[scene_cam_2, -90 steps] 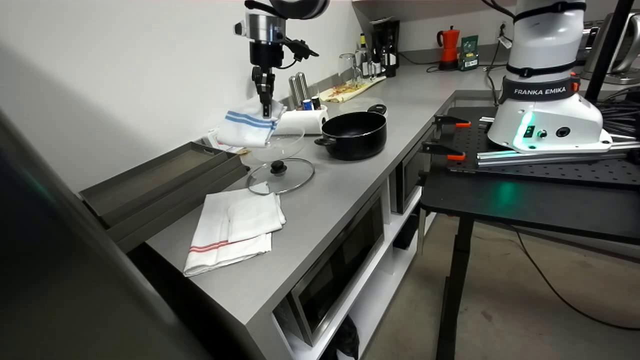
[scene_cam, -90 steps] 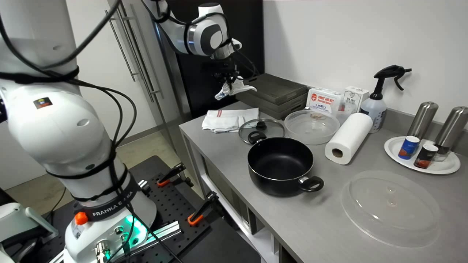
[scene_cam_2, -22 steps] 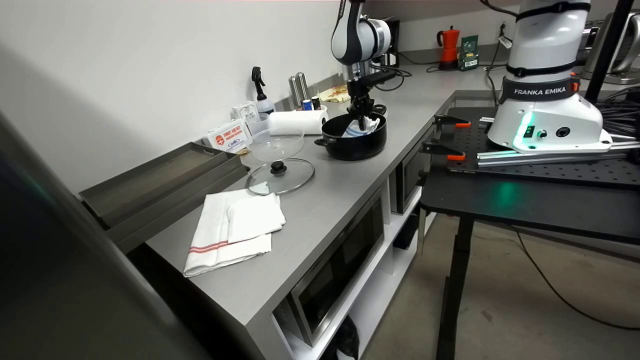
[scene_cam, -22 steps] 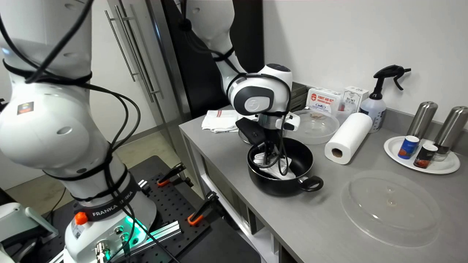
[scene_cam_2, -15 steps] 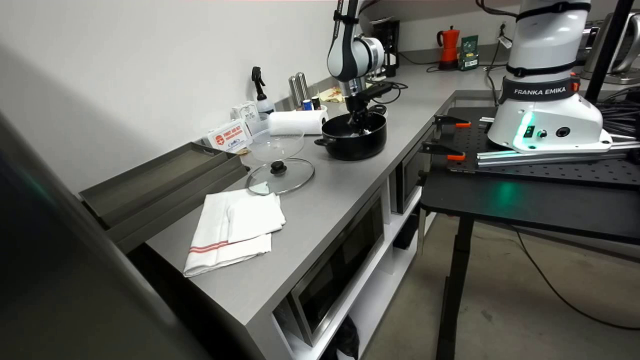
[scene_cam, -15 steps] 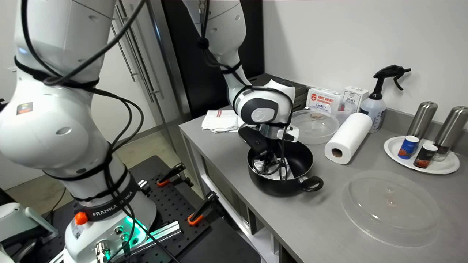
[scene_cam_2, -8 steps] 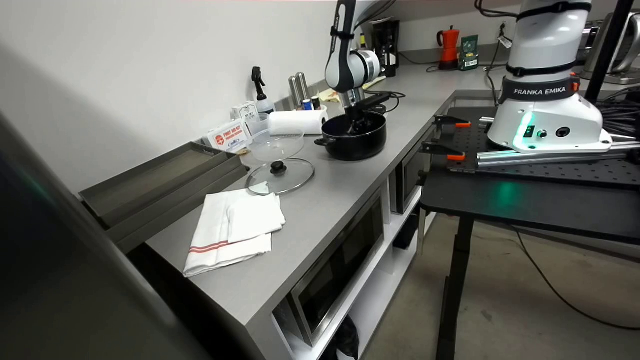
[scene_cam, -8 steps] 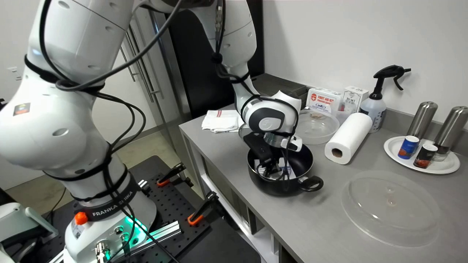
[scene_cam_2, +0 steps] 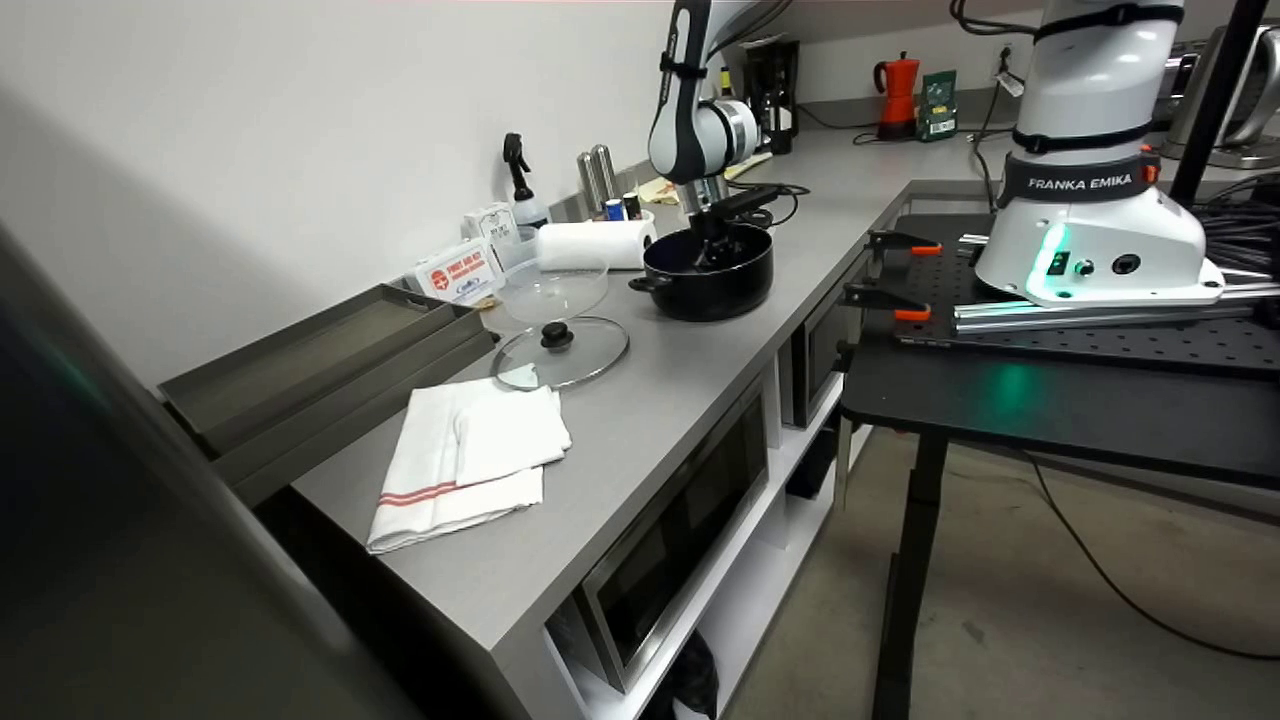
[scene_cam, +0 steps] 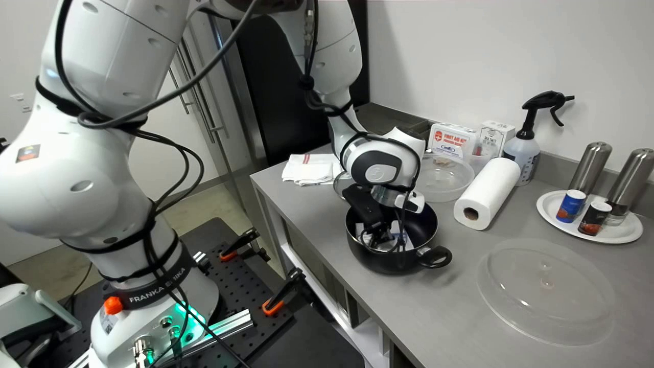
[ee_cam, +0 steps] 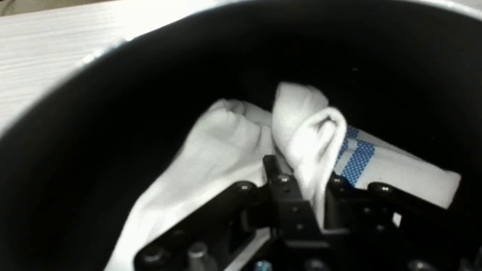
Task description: Pick up the towel from the countertop, wipe inside the black pot and put the towel back on the table.
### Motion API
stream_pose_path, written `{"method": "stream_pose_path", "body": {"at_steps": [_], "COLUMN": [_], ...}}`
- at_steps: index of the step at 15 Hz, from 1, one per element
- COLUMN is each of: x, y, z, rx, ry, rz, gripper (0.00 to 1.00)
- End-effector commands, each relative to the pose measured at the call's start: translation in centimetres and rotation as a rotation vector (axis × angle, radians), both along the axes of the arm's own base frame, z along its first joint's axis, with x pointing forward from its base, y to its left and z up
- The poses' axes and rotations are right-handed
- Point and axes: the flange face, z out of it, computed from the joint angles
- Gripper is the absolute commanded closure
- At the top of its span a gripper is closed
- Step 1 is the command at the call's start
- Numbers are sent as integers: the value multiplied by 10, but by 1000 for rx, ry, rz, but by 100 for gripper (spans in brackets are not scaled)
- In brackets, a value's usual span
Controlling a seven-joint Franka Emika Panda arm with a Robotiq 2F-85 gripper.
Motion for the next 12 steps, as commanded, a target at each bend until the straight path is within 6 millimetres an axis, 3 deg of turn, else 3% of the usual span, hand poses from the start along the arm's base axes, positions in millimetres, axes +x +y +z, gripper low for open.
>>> {"method": "stream_pose_path", "body": {"at_steps": [1, 6, 12], "x": [11, 22, 29], "y": [-12, -27, -30], "z": [-7, 11, 21], "rx": [-9, -51, -142], "ry": [-26, -122, -242], "rz": [-18, -40, -43], "gripper": [97, 97, 97]}}
